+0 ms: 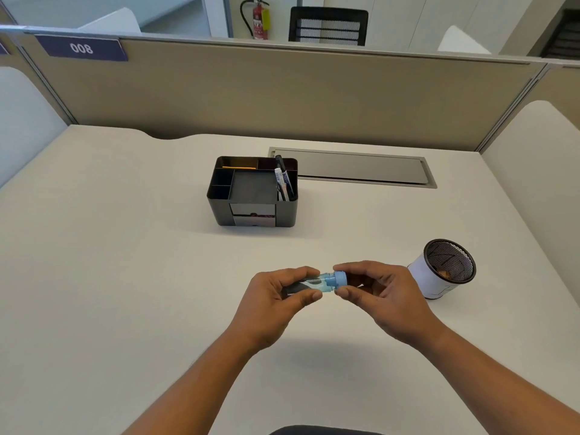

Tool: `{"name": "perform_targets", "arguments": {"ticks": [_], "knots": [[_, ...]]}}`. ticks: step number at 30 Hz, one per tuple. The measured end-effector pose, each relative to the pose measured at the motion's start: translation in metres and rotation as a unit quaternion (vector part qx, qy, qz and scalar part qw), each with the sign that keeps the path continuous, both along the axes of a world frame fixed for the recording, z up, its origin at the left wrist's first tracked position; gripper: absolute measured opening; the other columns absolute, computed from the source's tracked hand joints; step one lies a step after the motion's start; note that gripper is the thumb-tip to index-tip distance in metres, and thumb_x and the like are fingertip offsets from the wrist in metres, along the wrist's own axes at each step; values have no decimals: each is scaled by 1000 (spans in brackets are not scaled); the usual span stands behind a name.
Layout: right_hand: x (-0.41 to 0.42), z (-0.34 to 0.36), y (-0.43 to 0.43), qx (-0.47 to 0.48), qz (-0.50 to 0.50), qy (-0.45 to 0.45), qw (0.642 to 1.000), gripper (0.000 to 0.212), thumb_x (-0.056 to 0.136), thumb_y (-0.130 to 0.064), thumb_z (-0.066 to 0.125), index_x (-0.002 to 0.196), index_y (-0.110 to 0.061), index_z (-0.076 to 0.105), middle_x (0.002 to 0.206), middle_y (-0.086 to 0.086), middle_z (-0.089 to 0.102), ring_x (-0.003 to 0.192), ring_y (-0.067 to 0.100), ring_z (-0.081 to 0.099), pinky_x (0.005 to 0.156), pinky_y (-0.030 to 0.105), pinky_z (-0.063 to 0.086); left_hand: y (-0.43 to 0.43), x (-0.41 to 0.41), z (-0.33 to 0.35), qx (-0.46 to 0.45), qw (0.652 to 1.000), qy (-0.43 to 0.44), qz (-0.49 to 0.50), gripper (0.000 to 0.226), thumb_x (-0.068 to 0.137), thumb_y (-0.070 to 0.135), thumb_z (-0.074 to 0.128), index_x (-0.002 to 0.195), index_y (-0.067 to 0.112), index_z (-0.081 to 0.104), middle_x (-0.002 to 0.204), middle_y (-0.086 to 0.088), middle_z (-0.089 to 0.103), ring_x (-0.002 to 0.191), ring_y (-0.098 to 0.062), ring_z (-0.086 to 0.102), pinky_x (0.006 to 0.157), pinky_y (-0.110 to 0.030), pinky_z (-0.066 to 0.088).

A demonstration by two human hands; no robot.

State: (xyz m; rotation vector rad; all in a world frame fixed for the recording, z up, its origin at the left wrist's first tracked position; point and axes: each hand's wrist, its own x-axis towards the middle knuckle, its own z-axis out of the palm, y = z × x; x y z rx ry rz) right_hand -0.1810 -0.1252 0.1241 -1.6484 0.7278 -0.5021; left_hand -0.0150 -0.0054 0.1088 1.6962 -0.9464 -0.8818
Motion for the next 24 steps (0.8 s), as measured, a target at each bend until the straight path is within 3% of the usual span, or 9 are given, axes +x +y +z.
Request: {"name": "perform_targets", "arguments": {"ticks": [3, 6, 10, 14, 16, 21, 24], "knots": [[2, 2, 2, 61, -7, -16, 998, 22, 75, -20, 74, 97, -16, 77, 85, 10, 79, 69, 18, 73, 64, 22, 58, 0, 1, 2, -30, 998, -60, -8, 29, 78, 17, 77, 104, 31, 72, 103, 11, 73, 95, -5, 68, 84, -18, 54], [6, 1, 3, 94, -16, -12, 995, 24, 75, -27, 71, 90, -9, 77, 71, 7, 76, 61, 19, 71, 57, 23, 56, -1, 2, 4, -81, 990, -114, -20, 30, 79, 8, 77, 102, 27, 72, 102, 13, 73, 95, -7, 67, 84, -15, 52], [7, 3, 3, 96, -17, -7, 995, 23, 76, -29, 69, 86, -10, 77, 71, 7, 75, 62, 20, 69, 58, 26, 57, -1, 4, 6, -118, 978, -167, -28, 31, 78, 4, 76, 102, 23, 71, 102, 12, 72, 96, -8, 66, 85, -16, 51], [8, 6, 0, 81, -20, -25, 996, 26, 74, -15, 79, 98, -24, 75, 90, 6, 77, 74, 23, 70, 73, 32, 61, -3, 6, 5, -95, 986, -136, -15, 28, 79, 14, 77, 104, 26, 71, 103, 11, 72, 95, -9, 67, 85, -22, 55], [8, 7, 0, 58, -19, -11, 998, 32, 76, -3, 80, 99, -24, 74, 95, 6, 76, 75, 19, 68, 73, 33, 61, -3, 5, 5, -96, 988, -120, -10, 28, 79, 15, 77, 104, 26, 71, 102, 11, 73, 95, -9, 68, 85, -20, 54], [7, 12, -2, 12, -5, 12, 1000, 31, 75, -1, 81, 96, -24, 76, 87, -1, 77, 72, 11, 67, 67, 22, 57, -4, 2, 6, -87, 992, -93, -7, 27, 79, 15, 77, 103, 26, 71, 100, 15, 72, 94, -4, 68, 85, -13, 51], [8, 12, -3, 10, -1, 11, 1000, 28, 79, -2, 78, 98, -23, 75, 79, 0, 76, 69, 16, 71, 67, 23, 58, -5, 2, 6, -92, 991, -102, -7, 27, 79, 14, 77, 103, 25, 71, 100, 16, 72, 94, -4, 67, 84, -12, 51]]}}
